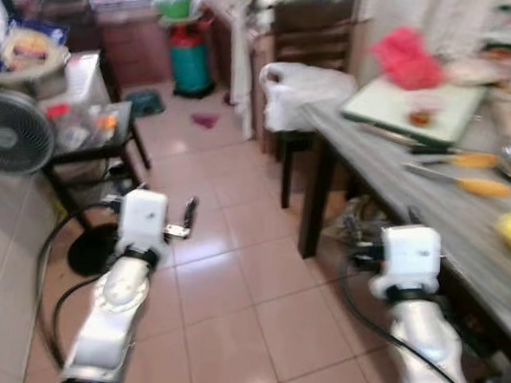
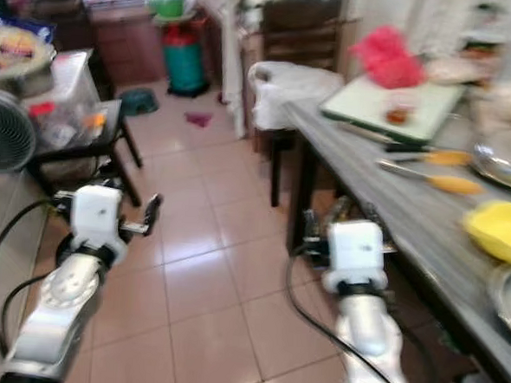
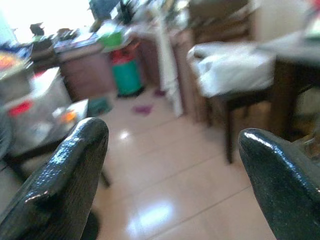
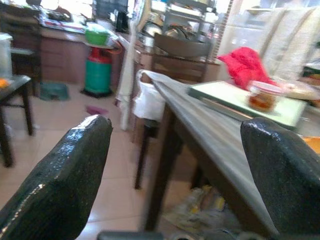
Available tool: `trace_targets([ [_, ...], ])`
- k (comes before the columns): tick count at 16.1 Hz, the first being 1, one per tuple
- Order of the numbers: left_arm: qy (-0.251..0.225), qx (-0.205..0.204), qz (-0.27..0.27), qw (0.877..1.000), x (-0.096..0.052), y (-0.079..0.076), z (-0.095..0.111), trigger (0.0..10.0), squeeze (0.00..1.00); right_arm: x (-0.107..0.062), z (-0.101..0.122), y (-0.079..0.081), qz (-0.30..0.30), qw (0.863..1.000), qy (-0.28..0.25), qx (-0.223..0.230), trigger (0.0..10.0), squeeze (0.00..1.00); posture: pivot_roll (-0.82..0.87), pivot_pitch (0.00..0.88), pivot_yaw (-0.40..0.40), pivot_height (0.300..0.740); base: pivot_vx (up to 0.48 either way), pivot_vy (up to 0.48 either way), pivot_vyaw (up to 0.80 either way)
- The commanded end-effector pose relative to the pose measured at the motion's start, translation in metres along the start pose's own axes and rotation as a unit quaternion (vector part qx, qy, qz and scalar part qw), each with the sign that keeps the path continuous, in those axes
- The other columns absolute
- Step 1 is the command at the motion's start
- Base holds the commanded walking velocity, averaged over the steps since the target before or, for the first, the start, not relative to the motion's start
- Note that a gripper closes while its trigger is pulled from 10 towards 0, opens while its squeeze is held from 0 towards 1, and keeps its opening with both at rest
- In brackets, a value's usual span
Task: Setting the table
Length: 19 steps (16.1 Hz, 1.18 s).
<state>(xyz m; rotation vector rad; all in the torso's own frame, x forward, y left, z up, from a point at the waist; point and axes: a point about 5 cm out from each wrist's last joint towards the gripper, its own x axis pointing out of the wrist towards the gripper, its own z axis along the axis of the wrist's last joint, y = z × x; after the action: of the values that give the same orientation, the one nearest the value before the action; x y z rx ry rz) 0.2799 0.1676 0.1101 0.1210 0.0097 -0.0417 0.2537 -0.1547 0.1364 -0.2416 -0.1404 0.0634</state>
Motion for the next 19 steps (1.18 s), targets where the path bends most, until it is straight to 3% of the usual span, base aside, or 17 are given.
trace_targets([
  [1, -0.010, -0.004, -0.015, 1.000, 0.002, -0.007, 0.005, 10.0, 0.00, -0.002, 0.000, -0.009, -0.011, 1.000, 0.000, -0.006, 10.0, 0.00, 0.01, 0.000, 0.079, 0.740, 0.000, 0.000, 0.00],
  [6, 0.003, -0.012, 0.002, 1.000, 0.001, -0.009, 0.000, 10.0, 0.00, 0.001, 0.000, -0.009, -0.003, 1.000, 0.001, -0.010, 10.0, 0.00, 0.01, 0.000, 0.063, 0.740, 0.000, 0.000, 0.00],
  [11, 0.007, -0.009, 0.024, 1.000, -0.003, -0.005, -0.005, 10.0, 0.00, 0.005, 0.002, -0.008, 0.008, 1.000, -0.005, -0.012, 10.0, 0.00, 0.02, 0.000, 0.043, 0.740, 0.000, 0.000, 0.80],
  [19, 0.048, -0.019, 0.058, 0.997, -0.010, -0.004, -0.028, 10.0, 0.00, 0.013, 0.004, -0.007, 0.024, 1.000, -0.007, -0.010, 10.0, 0.00, 0.01, 0.000, 0.002, 0.740, 0.000, 0.039, 0.00],
])
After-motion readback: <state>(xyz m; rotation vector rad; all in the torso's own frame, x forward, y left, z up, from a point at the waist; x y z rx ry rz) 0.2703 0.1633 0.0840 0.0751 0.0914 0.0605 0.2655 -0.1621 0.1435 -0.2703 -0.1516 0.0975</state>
